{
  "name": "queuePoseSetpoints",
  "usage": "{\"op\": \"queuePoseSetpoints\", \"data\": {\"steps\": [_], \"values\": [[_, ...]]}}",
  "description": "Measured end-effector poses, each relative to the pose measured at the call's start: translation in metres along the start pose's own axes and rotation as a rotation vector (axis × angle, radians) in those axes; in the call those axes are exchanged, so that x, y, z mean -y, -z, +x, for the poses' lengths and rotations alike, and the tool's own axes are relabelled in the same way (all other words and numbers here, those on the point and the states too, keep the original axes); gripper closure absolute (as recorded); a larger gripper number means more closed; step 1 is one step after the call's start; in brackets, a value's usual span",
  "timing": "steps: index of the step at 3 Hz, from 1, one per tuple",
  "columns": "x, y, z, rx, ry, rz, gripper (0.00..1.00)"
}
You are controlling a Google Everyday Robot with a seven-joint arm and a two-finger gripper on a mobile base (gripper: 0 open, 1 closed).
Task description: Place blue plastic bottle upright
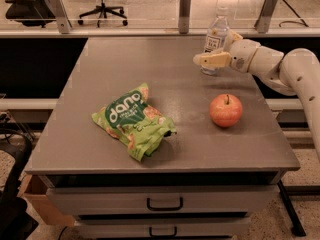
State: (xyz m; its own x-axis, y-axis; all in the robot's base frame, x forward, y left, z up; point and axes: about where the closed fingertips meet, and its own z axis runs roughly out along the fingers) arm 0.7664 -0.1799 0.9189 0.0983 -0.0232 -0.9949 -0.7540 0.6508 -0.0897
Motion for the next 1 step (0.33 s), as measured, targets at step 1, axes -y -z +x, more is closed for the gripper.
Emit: {"op": "queuePoseSetpoints", "data": {"steps": [1], "values": [[-0.0001, -0.0001, 0.0, 0.0, 0.0, 0.0, 0.0]]}}
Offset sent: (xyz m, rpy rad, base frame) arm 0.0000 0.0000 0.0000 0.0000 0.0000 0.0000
